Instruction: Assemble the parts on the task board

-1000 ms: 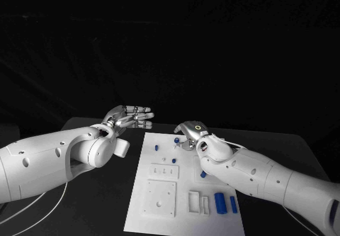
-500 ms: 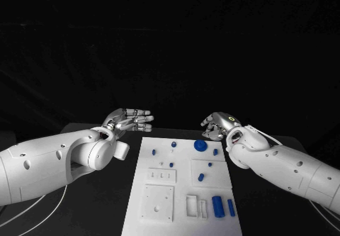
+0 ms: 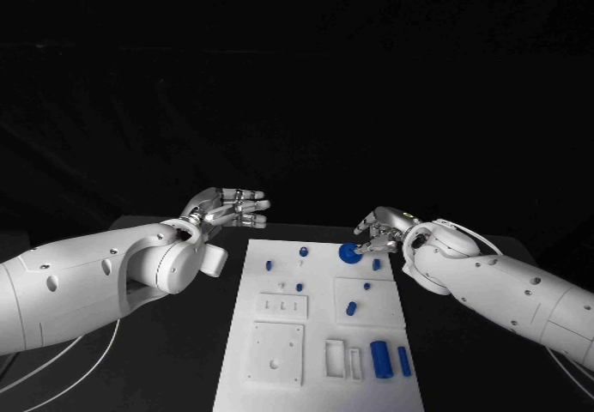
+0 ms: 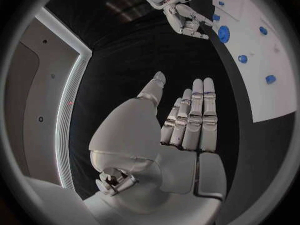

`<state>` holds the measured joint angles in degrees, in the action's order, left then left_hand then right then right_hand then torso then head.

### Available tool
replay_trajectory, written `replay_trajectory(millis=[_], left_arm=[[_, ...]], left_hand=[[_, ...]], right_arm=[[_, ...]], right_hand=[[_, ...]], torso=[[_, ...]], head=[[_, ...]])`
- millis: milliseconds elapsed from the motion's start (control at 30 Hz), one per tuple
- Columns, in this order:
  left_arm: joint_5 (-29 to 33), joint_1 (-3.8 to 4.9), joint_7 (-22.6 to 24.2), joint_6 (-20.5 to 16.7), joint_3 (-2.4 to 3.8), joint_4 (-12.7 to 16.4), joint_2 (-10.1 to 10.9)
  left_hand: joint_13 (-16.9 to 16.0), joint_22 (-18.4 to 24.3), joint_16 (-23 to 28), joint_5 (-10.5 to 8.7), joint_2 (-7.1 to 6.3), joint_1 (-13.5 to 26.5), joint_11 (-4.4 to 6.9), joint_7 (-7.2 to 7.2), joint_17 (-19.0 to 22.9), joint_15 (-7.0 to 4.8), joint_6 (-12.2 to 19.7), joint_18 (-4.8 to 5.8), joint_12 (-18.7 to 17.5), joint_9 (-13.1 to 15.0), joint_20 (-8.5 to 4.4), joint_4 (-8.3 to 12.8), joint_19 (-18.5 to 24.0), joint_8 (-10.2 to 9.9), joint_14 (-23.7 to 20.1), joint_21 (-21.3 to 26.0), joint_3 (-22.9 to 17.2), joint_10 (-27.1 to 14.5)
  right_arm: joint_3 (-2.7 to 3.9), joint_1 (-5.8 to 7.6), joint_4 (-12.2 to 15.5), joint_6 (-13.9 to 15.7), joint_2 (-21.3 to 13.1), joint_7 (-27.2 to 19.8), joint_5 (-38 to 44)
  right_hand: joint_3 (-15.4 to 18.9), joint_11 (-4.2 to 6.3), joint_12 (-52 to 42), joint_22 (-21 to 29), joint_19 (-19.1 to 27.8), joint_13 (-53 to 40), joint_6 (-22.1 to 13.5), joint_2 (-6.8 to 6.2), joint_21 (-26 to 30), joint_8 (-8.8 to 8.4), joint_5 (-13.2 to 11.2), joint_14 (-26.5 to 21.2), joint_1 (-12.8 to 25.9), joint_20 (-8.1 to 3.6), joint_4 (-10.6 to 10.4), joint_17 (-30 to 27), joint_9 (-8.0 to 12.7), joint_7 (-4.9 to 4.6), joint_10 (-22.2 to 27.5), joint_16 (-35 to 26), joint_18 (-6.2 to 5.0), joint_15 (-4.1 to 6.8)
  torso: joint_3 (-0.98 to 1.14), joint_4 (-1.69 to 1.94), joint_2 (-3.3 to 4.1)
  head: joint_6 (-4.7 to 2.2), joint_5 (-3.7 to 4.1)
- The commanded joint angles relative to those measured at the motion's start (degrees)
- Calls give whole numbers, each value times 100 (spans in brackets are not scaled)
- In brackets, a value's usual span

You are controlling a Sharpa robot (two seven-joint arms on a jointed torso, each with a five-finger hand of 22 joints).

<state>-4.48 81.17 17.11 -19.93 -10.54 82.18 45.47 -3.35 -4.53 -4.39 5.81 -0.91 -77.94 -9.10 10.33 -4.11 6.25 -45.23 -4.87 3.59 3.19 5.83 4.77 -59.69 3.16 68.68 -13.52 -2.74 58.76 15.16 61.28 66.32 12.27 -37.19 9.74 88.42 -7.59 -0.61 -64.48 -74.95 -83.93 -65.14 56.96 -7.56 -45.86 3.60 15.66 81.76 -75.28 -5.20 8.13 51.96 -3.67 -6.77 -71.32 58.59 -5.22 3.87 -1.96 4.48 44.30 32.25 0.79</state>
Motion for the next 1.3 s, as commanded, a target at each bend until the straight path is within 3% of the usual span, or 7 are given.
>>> replay_trajectory(millis=[33,133,433,1033,1300], left_arm=[[-12,11,43,122,3,-6,-13],[-16,11,34,127,3,-16,-12],[-36,11,27,134,3,-13,-9],[-53,12,7,140,3,-16,6],[-55,12,0,141,3,-16,17]], left_hand=[[-1,9,12,-31,-27,8,2,-3,0,40,30,-8,-4,-7,3,-28,45,-2,-13,-28,-10,-53],[-1,9,12,-31,-27,8,2,-3,0,40,30,-8,-4,-7,3,-28,45,-2,-13,-28,-10,-53],[-1,9,12,-31,-27,8,2,-3,0,40,30,-8,-4,-7,3,-28,45,-2,-13,-28,-10,-53],[0,11,11,-32,-32,-7,0,-1,-1,41,46,-8,-5,-8,3,-32,42,-3,-17,-20,-9,-59],[-1,11,13,-28,-37,-13,-1,-1,0,42,35,-7,-5,-7,5,-34,45,-1,-21,-17,-12,-61]], right_arm=[[2,-3,-52,-274,64,-128,37],[3,-7,-119,-232,150,-130,72],[2,-12,-337,-139,307,-93,210],[-3,-57,-510,-306,370,-64,70],[-3,-81,-574,-309,372,-66,107]], right_hand=[[45,-2,-81,-588,-220,-186,-51,-29,-268,2,41,48,-85,49,-51,303,-2,-10,-71,81,-41,-22],[68,-7,-97,-601,-212,-227,-114,-40,-372,-6,52,63,-78,54,-61,423,3,-14,-80,138,-39,-28],[-5,-5,-135,-611,-195,-292,-41,-26,-488,-2,9,78,-75,57,-49,522,0,-10,-108,157,-38,-28],[-112,-2,-159,-620,-175,-337,-5,-3,-579,-1,26,89,-57,57,32,597,-1,-6,-124,171,-33,-27],[-170,7,-148,-622,-166,-337,55,19,-608,-2,173,90,-29,53,71,611,0,3,-124,163,-25,-22]], torso=[[21,55,26],[31,83,49],[35,113,96],[43,107,90],[37,100,93]], head=[[41,33],[57,42],[54,81],[99,57],[107,61]])
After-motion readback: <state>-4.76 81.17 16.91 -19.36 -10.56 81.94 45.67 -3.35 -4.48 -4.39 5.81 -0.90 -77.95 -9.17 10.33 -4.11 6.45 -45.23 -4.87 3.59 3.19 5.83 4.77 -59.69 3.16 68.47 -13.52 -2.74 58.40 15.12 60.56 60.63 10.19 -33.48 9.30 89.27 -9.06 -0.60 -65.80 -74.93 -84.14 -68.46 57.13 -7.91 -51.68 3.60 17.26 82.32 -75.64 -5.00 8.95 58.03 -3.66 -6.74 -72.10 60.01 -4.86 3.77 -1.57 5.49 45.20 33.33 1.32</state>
